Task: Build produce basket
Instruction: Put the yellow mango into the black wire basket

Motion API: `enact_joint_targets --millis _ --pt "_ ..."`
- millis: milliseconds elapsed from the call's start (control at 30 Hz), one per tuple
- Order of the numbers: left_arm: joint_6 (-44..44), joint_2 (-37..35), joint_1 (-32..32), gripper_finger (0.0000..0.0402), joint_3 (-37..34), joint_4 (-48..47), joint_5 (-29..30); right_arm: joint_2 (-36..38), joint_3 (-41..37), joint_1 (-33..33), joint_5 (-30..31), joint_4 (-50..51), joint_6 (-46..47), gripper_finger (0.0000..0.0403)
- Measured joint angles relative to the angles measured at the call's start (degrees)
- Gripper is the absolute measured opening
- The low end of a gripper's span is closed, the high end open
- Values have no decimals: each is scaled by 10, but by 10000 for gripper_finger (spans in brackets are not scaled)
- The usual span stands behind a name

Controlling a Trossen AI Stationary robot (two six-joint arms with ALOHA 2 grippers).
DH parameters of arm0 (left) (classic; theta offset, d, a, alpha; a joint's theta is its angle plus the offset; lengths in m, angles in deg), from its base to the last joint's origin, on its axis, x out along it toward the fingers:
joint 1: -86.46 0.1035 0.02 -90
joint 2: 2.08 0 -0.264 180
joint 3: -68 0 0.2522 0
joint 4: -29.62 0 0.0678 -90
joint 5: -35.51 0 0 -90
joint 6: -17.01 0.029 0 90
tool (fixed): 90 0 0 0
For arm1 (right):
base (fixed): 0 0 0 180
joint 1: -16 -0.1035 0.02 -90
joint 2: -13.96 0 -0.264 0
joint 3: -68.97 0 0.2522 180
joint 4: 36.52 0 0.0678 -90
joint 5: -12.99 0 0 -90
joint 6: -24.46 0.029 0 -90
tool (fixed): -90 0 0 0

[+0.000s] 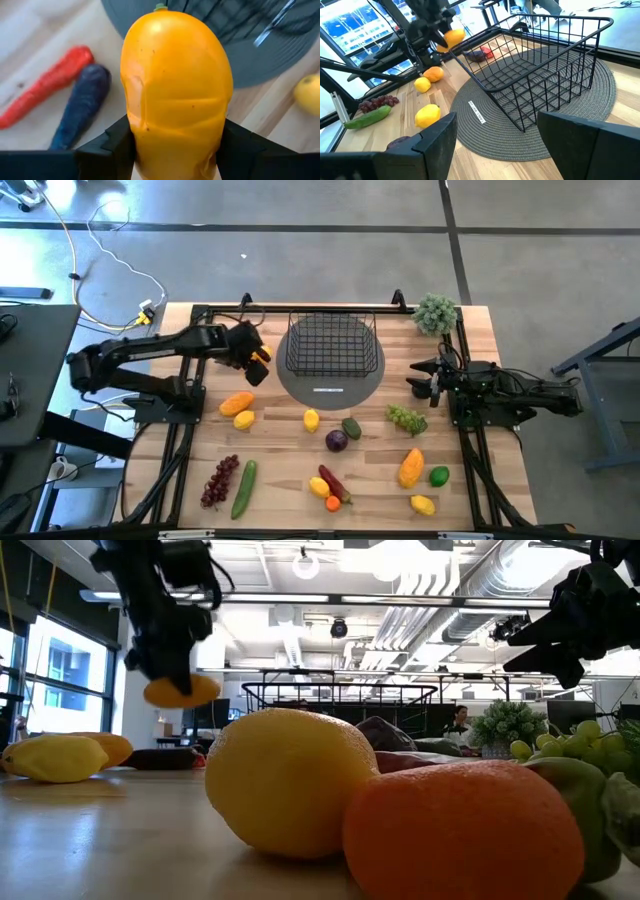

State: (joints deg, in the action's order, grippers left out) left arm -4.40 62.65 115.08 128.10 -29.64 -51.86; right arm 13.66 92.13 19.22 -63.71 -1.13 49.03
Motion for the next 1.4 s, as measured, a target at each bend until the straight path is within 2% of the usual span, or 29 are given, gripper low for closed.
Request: enact_joint_targets --millis 267,433,533,967,1400 --pt "2 -76 -4 199 0 86 15 0 0 0 0 0 0 256" --pt "32 -84 -9 199 0 162 15 0 0 0 0 0 0 256" --pt "57 -80 -11 199 22 167 20 0 0 0 0 0 0 256" --pt "172 44 -15 200 157 167 71 0 0 0 0 0 0 256" --pt "187 204 -15 200 228 168 79 0 0 0 0 0 0 256"
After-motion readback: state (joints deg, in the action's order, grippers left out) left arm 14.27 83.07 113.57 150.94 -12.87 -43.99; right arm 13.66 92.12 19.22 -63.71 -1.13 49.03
